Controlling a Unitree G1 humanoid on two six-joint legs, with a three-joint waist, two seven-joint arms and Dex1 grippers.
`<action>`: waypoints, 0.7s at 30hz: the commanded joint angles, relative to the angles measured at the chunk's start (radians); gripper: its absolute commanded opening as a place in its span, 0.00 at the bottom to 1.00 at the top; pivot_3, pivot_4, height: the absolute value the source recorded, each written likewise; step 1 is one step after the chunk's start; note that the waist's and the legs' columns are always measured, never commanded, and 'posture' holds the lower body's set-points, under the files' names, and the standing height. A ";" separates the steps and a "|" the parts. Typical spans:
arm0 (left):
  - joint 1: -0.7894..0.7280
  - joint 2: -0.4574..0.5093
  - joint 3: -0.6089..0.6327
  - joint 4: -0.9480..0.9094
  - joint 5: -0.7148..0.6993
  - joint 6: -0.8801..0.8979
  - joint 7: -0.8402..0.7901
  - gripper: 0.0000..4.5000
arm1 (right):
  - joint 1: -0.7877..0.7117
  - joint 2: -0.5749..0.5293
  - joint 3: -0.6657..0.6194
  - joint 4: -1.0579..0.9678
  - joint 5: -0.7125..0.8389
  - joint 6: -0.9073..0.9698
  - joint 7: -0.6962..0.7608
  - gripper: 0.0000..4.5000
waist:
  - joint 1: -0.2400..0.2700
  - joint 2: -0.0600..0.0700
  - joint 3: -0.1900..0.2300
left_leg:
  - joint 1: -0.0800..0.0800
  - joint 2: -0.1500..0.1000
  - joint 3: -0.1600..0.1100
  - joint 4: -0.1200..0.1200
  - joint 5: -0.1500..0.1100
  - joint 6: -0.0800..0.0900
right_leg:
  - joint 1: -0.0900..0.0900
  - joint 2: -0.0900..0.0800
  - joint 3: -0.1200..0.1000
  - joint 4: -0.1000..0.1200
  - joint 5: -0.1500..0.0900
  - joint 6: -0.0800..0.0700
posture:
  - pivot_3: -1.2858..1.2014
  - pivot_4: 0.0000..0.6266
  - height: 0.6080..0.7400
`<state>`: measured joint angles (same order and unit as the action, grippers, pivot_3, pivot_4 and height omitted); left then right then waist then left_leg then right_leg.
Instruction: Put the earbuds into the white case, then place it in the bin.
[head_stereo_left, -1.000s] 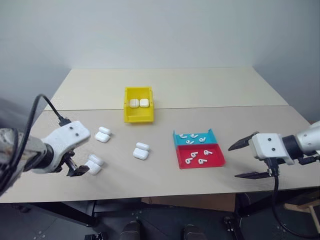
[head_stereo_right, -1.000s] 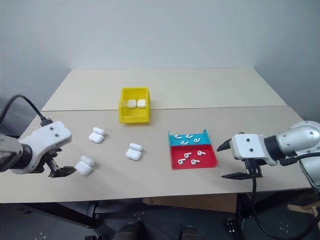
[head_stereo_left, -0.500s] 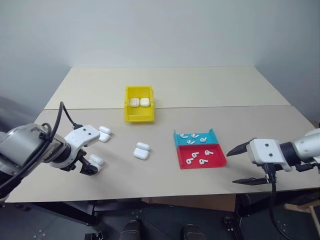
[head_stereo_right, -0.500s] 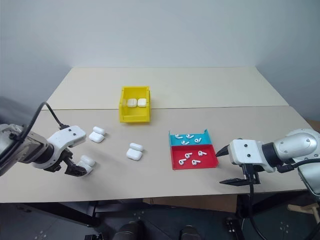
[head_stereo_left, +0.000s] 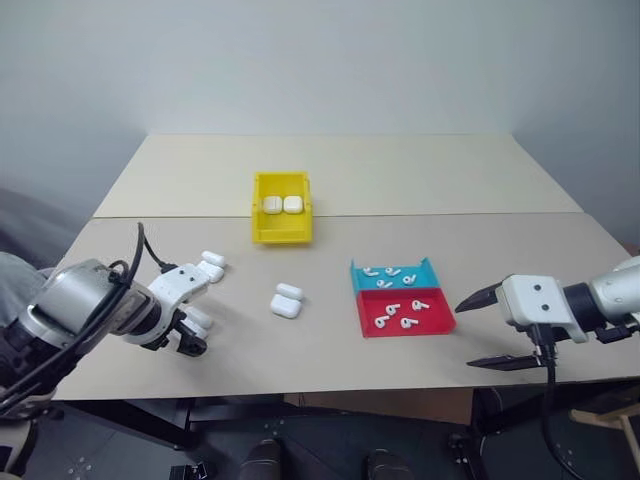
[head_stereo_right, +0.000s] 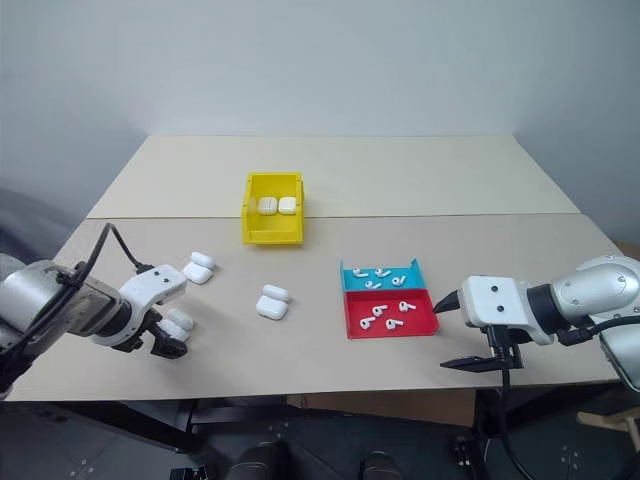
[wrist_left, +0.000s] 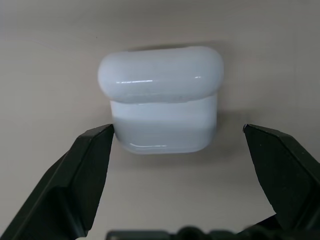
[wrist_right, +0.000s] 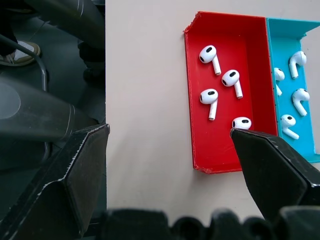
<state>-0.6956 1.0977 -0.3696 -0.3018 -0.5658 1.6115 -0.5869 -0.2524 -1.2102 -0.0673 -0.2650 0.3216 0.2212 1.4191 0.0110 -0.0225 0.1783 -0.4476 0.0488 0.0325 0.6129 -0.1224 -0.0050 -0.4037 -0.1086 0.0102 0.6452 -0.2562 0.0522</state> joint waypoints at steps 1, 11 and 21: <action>-0.023 -0.012 0.003 0.021 0.006 0.003 0.022 1.00 | -0.011 -0.024 -0.050 -0.007 0.018 0.008 0.004 0.99 | 0.000 0.000 0.000 | 0.000 0.000 0.000 0.000 0.000 0.000 | 0.000 0.000 0.000 0.000 0.000 0.000 | 0.52 0.24 1.00; -0.061 -0.055 -0.045 0.059 0.022 0.003 0.034 1.00 | 0.013 -0.030 -0.066 -0.017 0.018 0.018 -0.009 0.99 | 0.006 0.000 0.000 | 0.000 -0.001 0.000 0.003 -0.001 -0.002 | 0.001 0.000 0.001 0.000 0.001 0.000 | 0.52 0.24 1.00; -0.078 -0.035 -0.074 0.057 0.023 0.003 0.010 0.74 | 0.027 -0.030 -0.072 -0.019 0.015 0.016 -0.014 1.00 | 0.001 0.000 0.000 | 0.001 -0.001 0.000 0.003 -0.003 -0.005 | 0.001 0.000 0.001 0.000 0.002 0.000 | 0.52 0.24 1.00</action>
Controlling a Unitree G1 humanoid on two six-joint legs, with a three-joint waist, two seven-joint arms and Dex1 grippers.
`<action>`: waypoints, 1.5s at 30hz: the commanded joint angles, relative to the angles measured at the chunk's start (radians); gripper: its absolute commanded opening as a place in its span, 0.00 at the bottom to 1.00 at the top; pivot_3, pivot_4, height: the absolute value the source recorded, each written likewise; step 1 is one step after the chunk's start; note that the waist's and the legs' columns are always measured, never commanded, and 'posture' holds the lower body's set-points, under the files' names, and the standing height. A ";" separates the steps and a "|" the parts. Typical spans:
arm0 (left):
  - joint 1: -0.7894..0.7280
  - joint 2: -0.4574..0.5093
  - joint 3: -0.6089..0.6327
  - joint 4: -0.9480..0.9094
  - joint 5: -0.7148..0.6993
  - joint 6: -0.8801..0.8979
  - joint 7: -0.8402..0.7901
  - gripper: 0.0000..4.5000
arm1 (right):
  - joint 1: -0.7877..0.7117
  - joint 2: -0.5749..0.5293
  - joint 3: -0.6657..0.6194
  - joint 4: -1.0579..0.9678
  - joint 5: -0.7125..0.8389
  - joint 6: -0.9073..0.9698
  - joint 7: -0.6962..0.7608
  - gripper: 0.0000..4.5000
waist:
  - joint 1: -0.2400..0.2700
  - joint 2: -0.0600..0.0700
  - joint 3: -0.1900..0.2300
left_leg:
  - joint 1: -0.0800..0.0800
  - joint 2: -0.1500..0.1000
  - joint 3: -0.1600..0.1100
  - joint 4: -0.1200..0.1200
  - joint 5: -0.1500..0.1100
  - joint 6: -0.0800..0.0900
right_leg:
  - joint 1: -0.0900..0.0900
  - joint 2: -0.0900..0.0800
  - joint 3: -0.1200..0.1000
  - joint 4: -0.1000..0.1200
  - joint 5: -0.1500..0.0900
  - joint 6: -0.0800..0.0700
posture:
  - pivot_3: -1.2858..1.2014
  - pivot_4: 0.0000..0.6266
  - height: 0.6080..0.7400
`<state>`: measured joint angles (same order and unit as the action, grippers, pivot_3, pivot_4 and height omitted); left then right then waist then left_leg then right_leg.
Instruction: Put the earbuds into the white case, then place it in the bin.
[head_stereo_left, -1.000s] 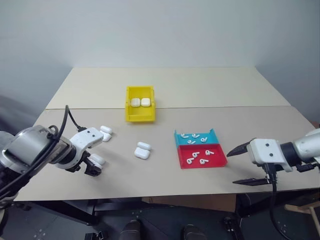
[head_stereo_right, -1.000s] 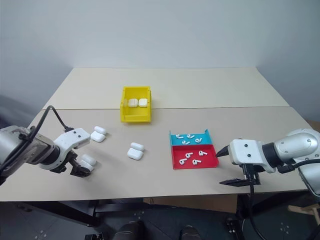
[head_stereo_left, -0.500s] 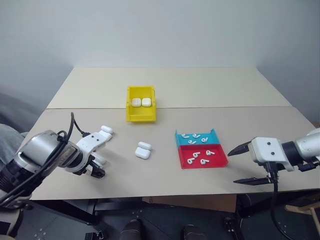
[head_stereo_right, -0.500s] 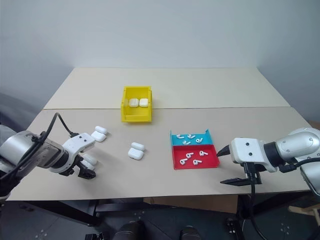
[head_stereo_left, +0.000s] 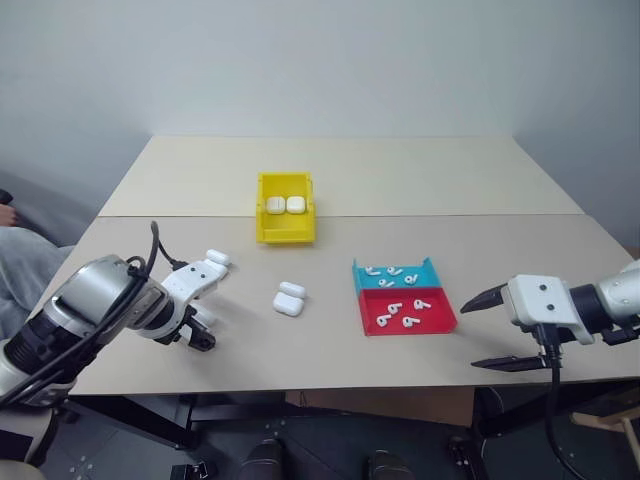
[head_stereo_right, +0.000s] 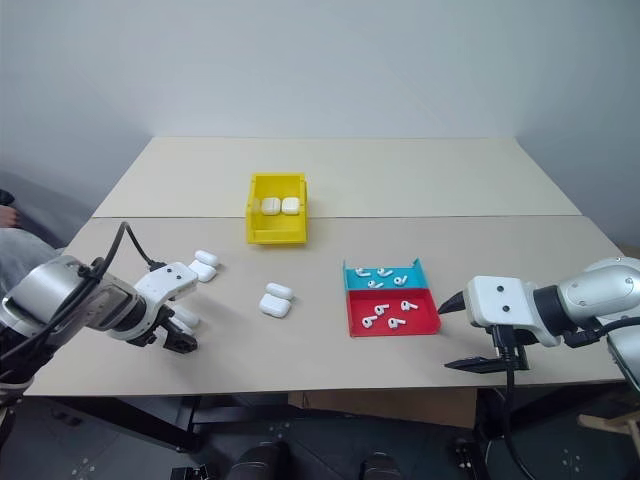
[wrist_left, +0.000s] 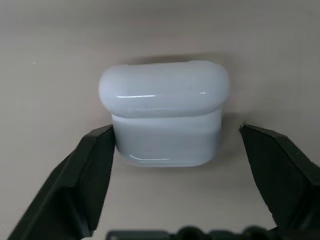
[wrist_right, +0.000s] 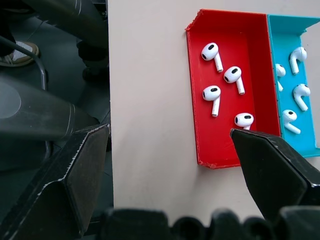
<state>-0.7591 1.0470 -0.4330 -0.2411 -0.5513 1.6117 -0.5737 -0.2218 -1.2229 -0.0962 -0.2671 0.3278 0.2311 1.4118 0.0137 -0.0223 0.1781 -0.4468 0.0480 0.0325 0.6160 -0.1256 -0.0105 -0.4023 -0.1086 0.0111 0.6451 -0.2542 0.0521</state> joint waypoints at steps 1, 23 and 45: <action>-0.014 0.018 -0.012 -0.005 0.009 0.003 -0.004 0.66 | -0.003 -0.016 -0.043 -0.016 0.008 0.005 -0.007 1.00 | -0.002 0.000 0.000 | 0.000 0.000 0.000 0.000 0.000 0.000 | 0.000 0.000 0.000 0.000 0.000 0.000 | 0.52 0.24 1.00; 0.324 0.073 0.434 -0.457 -0.080 -0.420 -0.154 0.61 | -0.209 -0.058 0.045 0.039 0.017 0.038 0.083 1.00 | -0.009 -0.001 0.001 | -0.003 0.001 0.001 -0.001 0.000 0.000 | -0.003 0.000 0.000 -0.002 0.002 -0.001 | 0.52 0.24 1.00; 0.665 -0.554 0.431 -0.078 0.101 -1.623 -0.394 0.61 | -0.648 0.155 0.529 0.127 -0.346 0.196 0.170 1.00 | -0.014 -0.002 0.000 | 0.000 0.002 0.008 0.000 0.000 0.000 | -0.003 -0.001 0.002 -0.004 0.007 -0.001 | 0.52 0.24 1.00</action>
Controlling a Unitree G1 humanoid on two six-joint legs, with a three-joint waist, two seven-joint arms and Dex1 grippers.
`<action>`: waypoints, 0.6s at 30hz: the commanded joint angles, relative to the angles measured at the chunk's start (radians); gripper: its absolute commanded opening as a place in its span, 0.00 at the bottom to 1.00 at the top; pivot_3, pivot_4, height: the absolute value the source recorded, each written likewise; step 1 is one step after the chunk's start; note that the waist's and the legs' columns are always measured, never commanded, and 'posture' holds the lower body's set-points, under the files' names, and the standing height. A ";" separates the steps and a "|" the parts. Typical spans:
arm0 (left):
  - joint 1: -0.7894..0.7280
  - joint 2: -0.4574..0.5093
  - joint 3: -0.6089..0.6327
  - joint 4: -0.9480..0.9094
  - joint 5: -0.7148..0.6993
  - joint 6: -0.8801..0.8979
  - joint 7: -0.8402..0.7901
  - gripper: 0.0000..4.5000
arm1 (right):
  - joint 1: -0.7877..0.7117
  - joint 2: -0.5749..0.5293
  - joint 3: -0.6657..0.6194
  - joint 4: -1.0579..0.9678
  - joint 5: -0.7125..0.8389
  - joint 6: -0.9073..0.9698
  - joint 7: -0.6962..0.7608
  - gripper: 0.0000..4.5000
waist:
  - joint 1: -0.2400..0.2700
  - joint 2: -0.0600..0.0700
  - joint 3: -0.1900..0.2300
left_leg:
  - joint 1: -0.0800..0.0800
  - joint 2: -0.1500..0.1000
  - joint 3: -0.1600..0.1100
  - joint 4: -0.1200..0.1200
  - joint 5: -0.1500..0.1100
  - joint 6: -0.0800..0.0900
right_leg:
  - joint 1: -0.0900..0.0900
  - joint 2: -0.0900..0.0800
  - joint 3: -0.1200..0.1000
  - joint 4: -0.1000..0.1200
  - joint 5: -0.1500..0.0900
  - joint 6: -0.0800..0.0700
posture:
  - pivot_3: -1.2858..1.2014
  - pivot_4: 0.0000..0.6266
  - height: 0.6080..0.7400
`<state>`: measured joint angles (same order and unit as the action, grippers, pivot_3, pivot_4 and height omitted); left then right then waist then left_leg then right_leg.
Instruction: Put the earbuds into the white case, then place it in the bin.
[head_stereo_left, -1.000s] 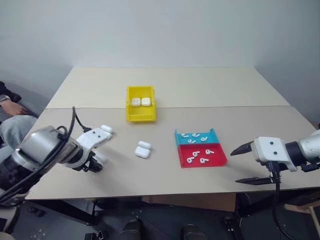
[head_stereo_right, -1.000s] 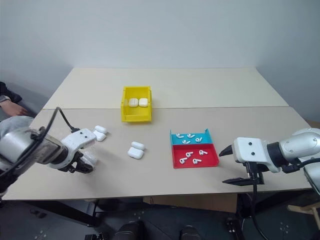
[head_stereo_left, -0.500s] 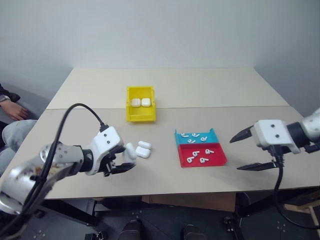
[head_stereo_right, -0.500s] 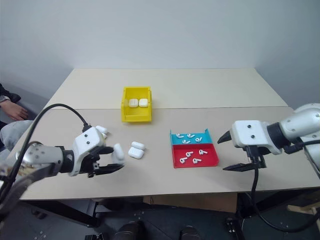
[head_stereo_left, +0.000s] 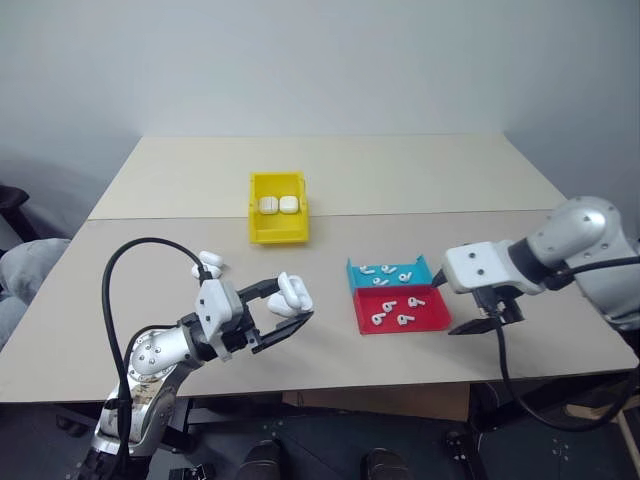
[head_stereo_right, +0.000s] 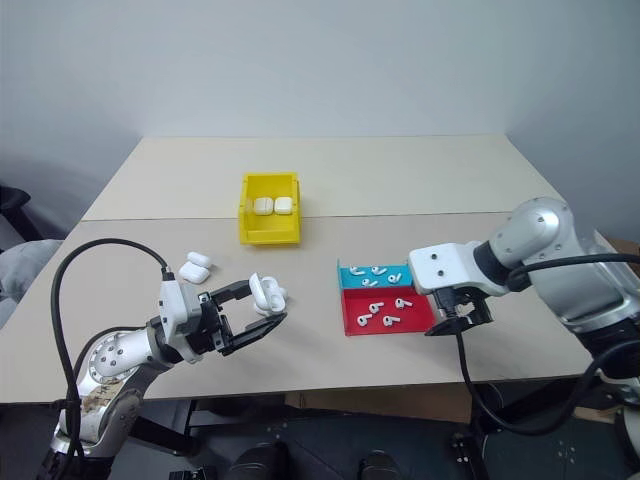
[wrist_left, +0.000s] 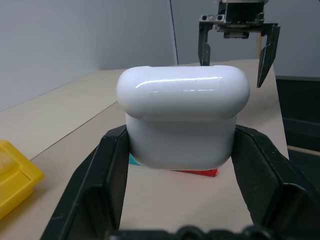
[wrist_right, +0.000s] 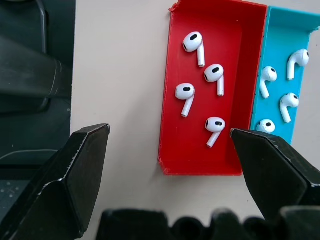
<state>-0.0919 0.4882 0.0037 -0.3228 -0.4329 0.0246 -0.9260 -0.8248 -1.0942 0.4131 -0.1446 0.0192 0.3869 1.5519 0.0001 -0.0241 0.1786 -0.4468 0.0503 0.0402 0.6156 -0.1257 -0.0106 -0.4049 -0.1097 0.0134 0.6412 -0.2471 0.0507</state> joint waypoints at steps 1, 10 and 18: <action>0.000 0.004 -0.006 0.008 -0.026 -0.037 -0.053 0.61 | -0.058 0.047 0.035 0.012 -0.054 0.053 0.019 1.00 | -0.001 0.000 0.000 | 0.000 0.000 0.000 0.000 0.000 0.000 | 0.000 0.000 0.000 0.000 0.000 0.000 | 0.52 0.24 1.00; 0.025 0.010 -0.015 -0.008 -0.010 -0.057 -0.082 0.61 | -0.103 0.161 0.111 0.044 -0.143 0.117 0.002 0.74 | -0.010 0.000 0.000 | 0.000 0.000 0.000 0.000 0.000 0.000 | 0.000 0.000 0.000 0.001 0.000 0.000 | 0.52 0.24 1.00; 0.042 0.026 -0.020 -0.057 0.000 -0.038 -0.054 0.61 | -0.106 0.228 0.151 0.123 -0.216 0.077 -0.020 0.55 | -0.012 0.000 0.000 | 0.000 0.000 0.000 0.000 0.000 0.000 | 0.000 0.000 0.000 0.001 0.000 0.000 | 0.52 0.24 1.00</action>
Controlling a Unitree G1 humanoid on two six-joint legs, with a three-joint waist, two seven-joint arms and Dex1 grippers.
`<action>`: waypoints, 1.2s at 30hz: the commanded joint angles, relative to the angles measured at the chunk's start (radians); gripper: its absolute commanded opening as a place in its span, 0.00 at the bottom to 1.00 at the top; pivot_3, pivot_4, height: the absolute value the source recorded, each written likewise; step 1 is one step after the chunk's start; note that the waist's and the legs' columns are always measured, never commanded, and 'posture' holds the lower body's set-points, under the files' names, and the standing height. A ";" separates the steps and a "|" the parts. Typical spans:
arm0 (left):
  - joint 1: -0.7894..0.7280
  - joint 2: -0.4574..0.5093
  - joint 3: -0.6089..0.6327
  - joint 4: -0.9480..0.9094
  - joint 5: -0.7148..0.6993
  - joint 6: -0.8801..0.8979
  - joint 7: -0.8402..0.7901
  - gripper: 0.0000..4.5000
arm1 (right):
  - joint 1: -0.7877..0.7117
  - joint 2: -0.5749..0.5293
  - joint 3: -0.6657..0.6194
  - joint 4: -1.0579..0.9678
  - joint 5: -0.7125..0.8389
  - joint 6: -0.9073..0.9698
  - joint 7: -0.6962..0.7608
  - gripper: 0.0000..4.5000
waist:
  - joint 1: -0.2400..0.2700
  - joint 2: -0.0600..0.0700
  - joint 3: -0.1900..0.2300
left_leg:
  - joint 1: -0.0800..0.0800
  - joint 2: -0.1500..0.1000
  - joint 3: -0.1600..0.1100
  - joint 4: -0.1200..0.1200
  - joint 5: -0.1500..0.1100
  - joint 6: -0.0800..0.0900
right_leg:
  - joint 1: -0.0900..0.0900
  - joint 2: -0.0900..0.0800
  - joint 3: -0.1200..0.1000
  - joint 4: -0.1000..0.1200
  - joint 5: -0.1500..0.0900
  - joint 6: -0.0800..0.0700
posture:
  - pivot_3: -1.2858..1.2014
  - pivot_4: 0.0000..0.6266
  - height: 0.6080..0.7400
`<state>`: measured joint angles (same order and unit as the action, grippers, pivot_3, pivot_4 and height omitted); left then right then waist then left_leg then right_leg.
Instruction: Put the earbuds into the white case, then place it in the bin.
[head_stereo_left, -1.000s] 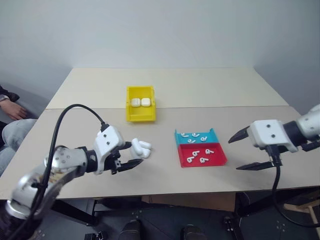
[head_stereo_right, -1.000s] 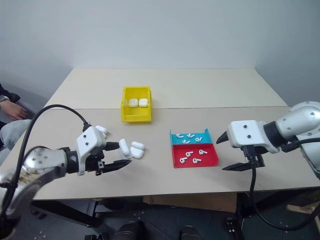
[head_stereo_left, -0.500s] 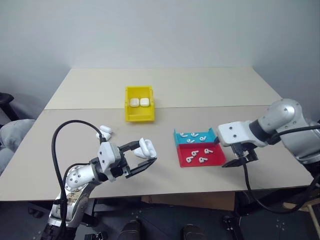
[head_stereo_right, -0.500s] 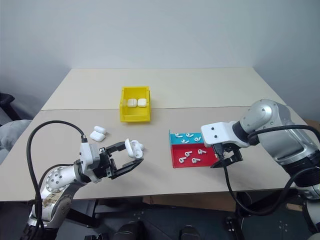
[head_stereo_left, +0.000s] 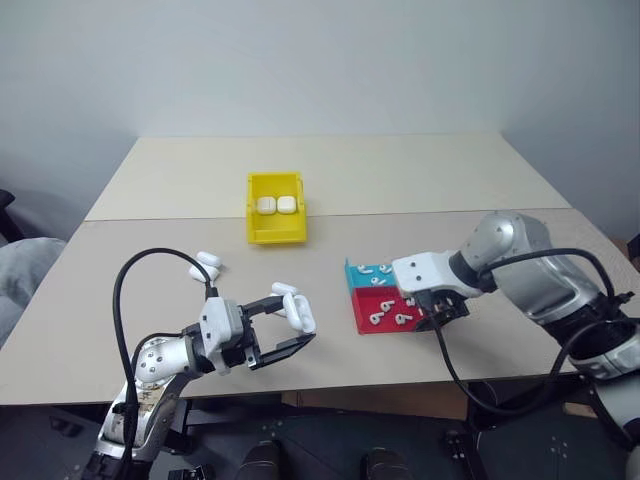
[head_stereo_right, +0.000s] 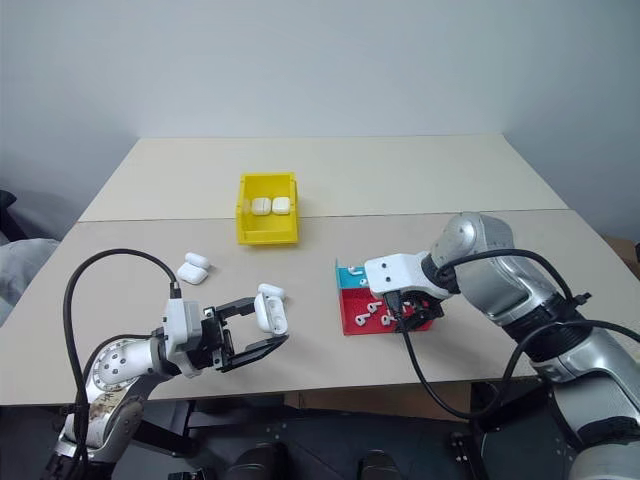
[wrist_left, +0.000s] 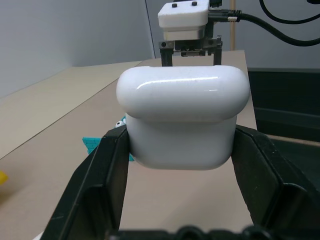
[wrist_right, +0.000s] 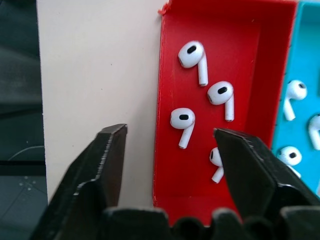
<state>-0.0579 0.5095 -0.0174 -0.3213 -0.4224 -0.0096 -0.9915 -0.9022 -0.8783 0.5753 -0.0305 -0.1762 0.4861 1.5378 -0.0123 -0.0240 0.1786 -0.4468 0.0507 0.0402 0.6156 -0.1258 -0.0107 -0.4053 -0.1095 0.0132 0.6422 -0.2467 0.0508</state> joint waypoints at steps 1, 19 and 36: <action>0.009 0.004 0.001 -0.061 -0.009 -0.006 0.015 0.61 | -0.030 0.019 -0.010 0.016 -0.024 -0.026 -0.006 0.55 | 0.000 0.000 0.000 | 0.000 0.000 0.000 0.000 0.000 0.000 | 0.000 0.000 0.000 0.000 0.000 0.000 | 0.52 0.24 1.00; 0.056 0.047 -0.004 -0.155 0.012 0.086 0.093 0.61 | -0.034 0.134 0.002 0.197 -0.127 -0.145 -0.038 0.55 | -0.001 0.000 0.000 | 0.000 0.000 0.000 -0.001 0.000 0.000 | -0.001 0.000 0.000 0.000 0.000 0.000 | 0.52 0.24 1.00; 0.066 0.054 -0.004 -0.171 0.013 0.096 0.106 0.61 | -0.020 0.146 -0.005 0.210 -0.147 -0.166 -0.035 0.14 | -0.001 0.000 0.000 | 0.000 0.000 0.000 -0.002 0.000 0.000 | -0.001 0.000 0.000 0.000 0.000 0.000 | 0.52 0.24 1.00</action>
<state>0.0079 0.5564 -0.0225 -0.4471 -0.4058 0.0908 -0.8904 -0.9052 -0.7277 0.5863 0.1904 -0.3155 0.3347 1.5012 -0.0129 -0.0238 0.1786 -0.4468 0.0511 0.0402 0.6137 -0.1260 -0.0111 -0.4062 -0.1090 0.0129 0.6420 -0.2468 0.0509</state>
